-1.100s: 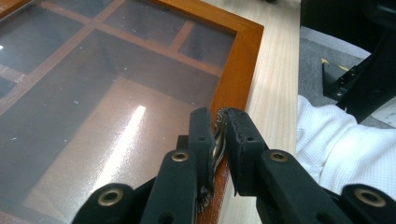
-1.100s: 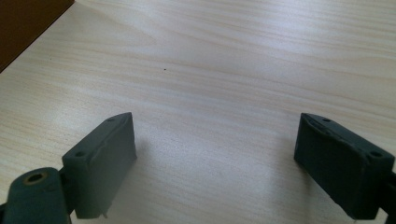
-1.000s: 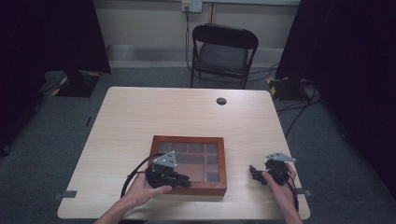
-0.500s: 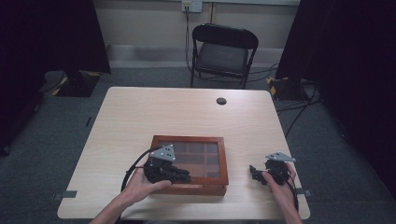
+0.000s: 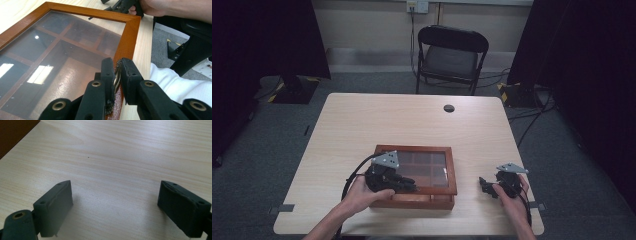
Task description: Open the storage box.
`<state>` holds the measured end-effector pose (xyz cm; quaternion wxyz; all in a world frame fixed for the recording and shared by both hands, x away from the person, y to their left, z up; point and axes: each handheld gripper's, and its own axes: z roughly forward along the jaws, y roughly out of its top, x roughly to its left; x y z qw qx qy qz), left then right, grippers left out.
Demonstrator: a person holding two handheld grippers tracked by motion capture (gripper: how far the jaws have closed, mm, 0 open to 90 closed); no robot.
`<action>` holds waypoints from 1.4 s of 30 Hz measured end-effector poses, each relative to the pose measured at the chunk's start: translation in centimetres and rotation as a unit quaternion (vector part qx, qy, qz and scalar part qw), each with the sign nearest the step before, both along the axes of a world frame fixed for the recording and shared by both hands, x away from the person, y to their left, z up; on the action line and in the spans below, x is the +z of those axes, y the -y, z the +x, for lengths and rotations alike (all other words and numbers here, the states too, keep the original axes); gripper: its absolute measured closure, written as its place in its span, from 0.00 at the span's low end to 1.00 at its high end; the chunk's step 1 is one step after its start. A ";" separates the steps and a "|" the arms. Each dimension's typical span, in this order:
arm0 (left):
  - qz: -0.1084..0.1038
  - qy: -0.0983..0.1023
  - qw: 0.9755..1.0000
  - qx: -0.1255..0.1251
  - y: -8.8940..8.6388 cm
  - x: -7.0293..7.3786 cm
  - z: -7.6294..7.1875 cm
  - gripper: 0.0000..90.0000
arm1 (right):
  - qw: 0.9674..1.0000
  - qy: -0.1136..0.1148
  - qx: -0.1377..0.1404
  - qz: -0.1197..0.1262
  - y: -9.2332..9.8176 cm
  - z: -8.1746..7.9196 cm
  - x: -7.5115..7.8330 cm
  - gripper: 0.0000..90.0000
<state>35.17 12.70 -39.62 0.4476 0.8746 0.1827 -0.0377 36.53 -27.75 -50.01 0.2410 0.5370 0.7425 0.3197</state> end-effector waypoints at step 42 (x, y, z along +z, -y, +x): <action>-0.006 0.001 1.000 0.005 -0.2 2.9 1.3 0.90 | 1.000 0.000 0.001 0.000 0.0 0.0 0.0 0.13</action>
